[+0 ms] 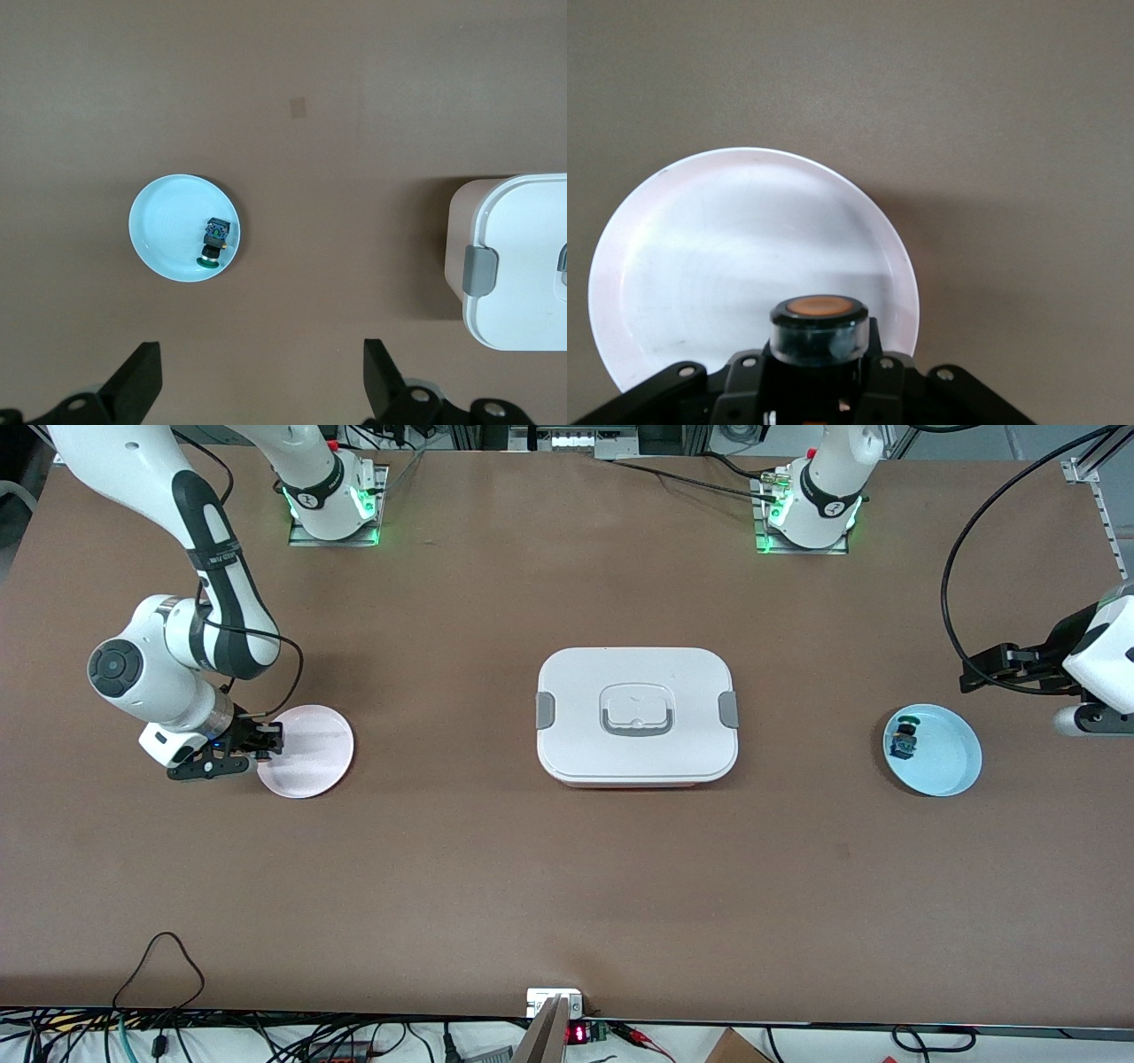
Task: Transfer orange switch to right arm and place
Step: 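Move the switch over the white plate with the right gripper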
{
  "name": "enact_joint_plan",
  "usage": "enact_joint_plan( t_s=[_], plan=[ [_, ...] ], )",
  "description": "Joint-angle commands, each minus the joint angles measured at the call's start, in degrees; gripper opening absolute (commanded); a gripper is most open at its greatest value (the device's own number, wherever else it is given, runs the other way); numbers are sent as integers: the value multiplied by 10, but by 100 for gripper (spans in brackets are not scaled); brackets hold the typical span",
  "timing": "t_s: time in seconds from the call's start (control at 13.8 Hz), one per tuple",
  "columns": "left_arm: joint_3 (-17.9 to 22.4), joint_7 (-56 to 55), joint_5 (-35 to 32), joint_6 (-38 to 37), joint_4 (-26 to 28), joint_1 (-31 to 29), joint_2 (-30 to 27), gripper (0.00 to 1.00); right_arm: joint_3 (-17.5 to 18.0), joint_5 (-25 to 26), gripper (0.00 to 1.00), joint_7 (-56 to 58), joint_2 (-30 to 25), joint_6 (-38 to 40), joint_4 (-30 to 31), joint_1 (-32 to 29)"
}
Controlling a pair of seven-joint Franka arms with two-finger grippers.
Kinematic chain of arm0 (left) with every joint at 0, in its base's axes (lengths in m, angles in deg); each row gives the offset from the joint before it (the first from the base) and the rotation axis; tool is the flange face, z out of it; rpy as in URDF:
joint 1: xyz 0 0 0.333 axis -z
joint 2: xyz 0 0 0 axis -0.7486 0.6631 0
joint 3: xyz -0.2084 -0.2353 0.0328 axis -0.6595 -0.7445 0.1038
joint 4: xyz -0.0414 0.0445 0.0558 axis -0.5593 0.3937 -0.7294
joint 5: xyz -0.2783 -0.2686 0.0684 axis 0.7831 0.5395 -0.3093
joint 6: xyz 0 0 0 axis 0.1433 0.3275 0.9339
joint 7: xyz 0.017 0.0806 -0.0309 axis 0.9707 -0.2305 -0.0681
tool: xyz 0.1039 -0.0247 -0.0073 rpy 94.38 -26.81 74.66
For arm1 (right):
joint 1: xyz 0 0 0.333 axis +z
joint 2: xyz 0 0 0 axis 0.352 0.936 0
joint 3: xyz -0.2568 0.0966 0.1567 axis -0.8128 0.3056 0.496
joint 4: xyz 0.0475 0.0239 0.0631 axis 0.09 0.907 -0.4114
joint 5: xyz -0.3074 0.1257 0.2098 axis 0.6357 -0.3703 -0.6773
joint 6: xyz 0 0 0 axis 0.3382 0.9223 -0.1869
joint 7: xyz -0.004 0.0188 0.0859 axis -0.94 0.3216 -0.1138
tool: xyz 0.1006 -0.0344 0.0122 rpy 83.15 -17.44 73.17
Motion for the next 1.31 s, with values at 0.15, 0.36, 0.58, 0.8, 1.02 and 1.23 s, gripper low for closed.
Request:
enact_joint_plan(
  t_s=[0.15,0.36,0.58,0.8,1.02,1.23],
  plan=[
    [-5,11,11,88,125,-3,-84,100,8,-20,0,17,1,-68,36,2],
    [-10,12,7,85,123,-2,-85,100,17,-32,0,16,6,-96,50,5],
    [-17,11,4,85,114,-2,-86,100,26,-44,0,9,6,-97,51,4],
    [-15,10,5,85,114,-2,-83,100,27,-45,1,9,8,-103,56,5],
    [-13,9,5,85,117,-4,-84,100,27,-45,8,9,15,-128,69,5],
    [-51,10,4,86,116,-56,-82,100,30,-45,11,9,20,-138,74,4]
  ],
)
